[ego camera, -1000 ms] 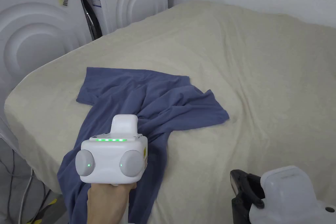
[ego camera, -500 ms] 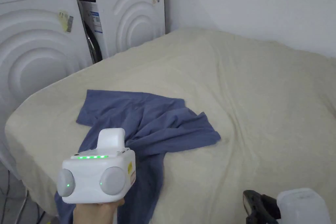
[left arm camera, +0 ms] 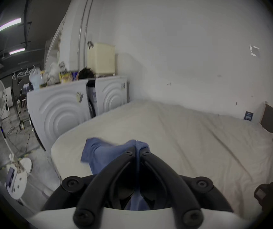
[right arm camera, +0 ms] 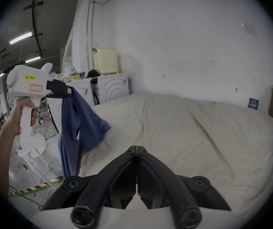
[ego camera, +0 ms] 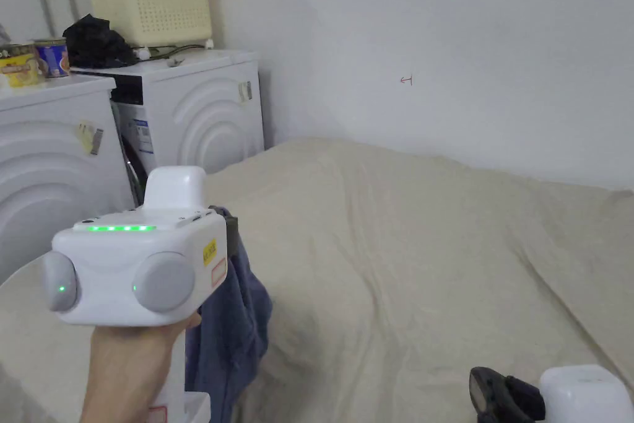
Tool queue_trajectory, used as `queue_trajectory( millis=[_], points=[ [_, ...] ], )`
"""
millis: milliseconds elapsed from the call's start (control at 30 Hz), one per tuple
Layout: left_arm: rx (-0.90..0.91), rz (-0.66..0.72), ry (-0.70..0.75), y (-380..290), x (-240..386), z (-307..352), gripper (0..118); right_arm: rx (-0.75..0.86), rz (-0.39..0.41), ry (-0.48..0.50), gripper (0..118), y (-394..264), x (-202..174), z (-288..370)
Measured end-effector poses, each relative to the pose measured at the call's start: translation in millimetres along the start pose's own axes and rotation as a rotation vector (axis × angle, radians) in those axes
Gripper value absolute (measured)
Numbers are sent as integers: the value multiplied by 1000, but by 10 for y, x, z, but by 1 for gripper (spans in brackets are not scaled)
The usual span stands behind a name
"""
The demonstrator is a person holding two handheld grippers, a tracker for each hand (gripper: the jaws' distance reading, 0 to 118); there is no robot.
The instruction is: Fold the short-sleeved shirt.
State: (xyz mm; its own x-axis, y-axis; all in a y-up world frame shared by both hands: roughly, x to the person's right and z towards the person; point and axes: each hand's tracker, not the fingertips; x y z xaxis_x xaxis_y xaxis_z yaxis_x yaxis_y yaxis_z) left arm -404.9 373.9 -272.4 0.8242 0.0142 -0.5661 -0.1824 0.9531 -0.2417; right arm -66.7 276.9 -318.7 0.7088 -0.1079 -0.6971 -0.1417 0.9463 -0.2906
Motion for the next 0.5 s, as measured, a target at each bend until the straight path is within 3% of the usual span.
queue_trajectory(
  millis=[200, 500],
  points=[
    [147, -79, -143, 487, 620, 477, 3, 90, -29, -129, 0, 126, 356, 505],
    [216, -155, -591, 801, 1839, 1045, 3, 167, -79, -358, 0, 157, 924, 1236]
  ],
)
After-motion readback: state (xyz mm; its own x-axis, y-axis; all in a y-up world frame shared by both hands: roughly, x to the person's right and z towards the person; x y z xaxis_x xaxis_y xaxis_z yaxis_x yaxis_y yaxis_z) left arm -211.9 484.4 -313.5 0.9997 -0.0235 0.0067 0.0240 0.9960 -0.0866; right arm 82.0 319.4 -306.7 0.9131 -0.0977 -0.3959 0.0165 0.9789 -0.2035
